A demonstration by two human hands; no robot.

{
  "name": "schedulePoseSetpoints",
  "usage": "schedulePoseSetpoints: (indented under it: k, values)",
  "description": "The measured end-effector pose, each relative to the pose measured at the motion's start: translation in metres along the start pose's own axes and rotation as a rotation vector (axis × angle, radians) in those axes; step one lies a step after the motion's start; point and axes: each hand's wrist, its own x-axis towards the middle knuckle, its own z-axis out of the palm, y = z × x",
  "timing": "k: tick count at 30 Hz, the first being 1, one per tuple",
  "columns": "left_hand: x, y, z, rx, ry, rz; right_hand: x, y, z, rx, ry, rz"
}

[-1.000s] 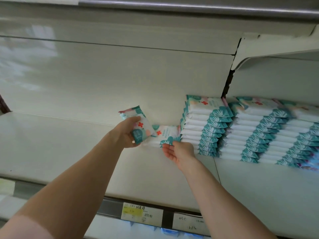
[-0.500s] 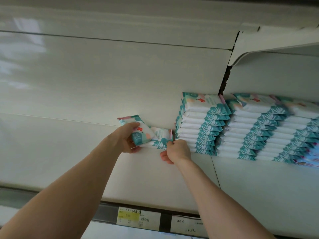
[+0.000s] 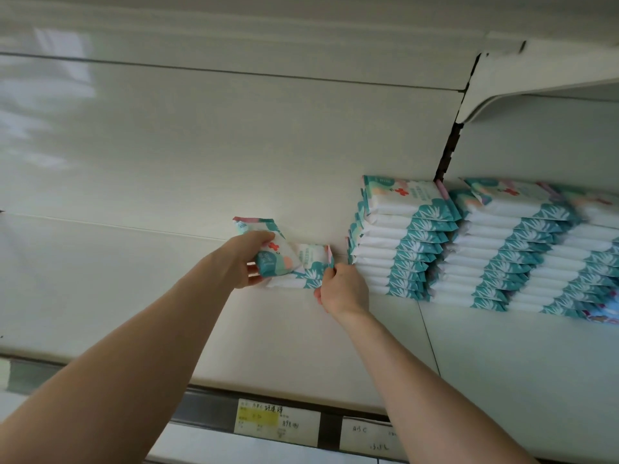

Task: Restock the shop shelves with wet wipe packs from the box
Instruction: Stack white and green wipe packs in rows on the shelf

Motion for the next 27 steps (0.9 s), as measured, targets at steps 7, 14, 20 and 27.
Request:
schedulePoseSetpoints:
  k: [7,14,20,27]
  values:
    - [-0.003,0.005,-0.01,-0.032,-0.01,0.113,-0.032,-0.011,-0.027,-0.454,0.047,-0.304]
    - [-0.033,0.014,-0.027,0.116,-0.472,0.066,-0.026,-0.064,-0.051,0.149,-0.038,-0.261]
    - [-0.04,0.028,-0.045,0.06,-0.505,0.086,-0.026,-0.078,-0.067,0.745,-0.138,0.028]
    - [-0.027,0.023,-0.017,0.103,-0.127,0.189,-0.02,-0.036,-0.052,0.314,-0.002,-0.009]
